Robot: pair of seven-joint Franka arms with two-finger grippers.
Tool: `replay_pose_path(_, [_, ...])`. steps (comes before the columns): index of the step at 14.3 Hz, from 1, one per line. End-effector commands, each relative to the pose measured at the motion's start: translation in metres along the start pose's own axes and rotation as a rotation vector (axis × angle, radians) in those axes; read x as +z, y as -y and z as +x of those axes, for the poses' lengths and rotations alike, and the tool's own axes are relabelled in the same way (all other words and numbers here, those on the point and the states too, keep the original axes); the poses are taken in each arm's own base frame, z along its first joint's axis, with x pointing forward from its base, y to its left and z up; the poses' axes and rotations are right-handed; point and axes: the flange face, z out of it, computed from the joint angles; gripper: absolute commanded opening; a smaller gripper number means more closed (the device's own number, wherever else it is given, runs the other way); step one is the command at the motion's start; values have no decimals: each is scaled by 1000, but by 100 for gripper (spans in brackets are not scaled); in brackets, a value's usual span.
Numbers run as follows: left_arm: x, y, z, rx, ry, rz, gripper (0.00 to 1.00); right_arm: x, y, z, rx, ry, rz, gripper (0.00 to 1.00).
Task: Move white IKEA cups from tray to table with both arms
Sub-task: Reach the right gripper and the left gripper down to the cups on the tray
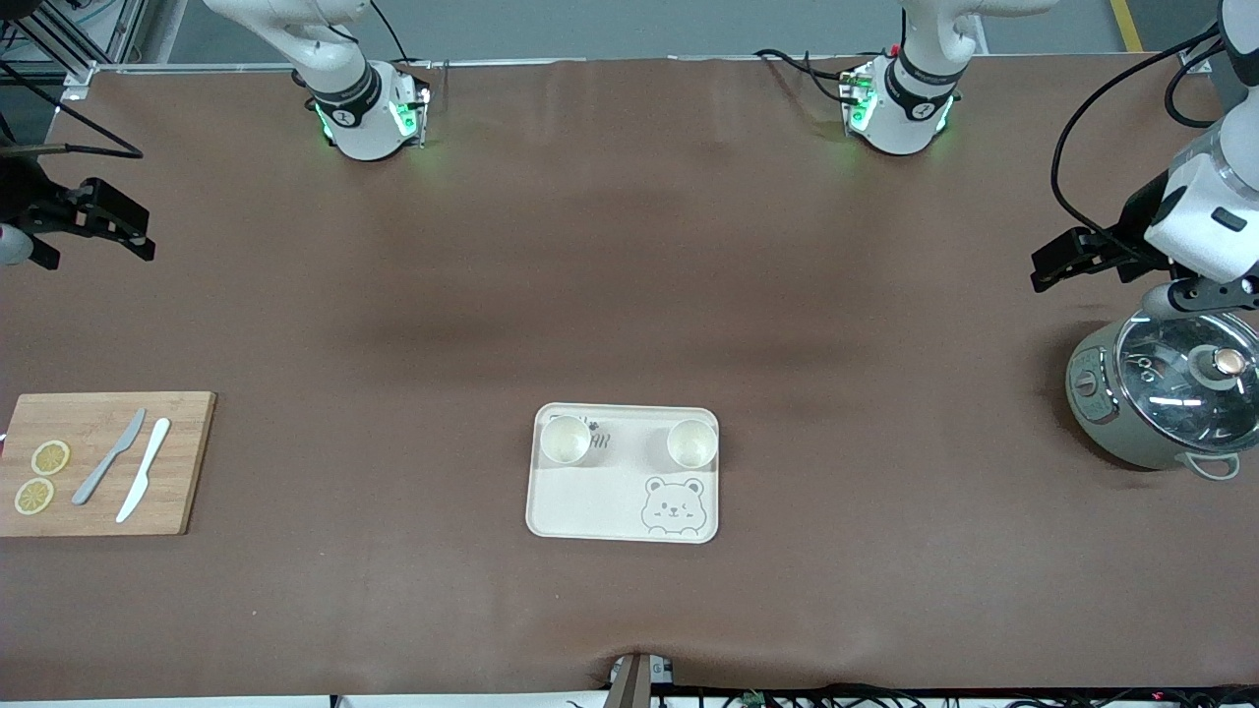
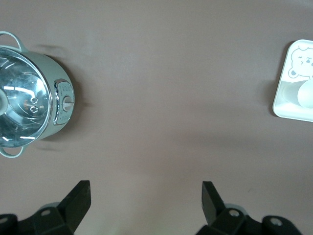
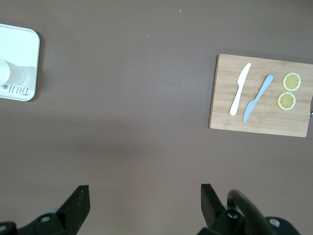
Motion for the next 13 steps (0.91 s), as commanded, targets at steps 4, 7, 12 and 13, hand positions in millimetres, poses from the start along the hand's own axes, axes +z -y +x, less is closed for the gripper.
replay_pose_path(4, [-5,1,1,-2,-3,-2,100,-5,-3,1,-7,-9,-11,100])
replay_pose_path(7, [3,-3,5,6,9,-6,100,-5,-3,1,-7,-7,-11,100])
replay_pose_path(12, [49,-78,22,97,-1,-23,100,-7,-5,2,-2,-12,-11,100])
replay_pose_path(13, [64,-93,28,115,2,-28,100,-6,-6,3,-2,-10,-12,100])
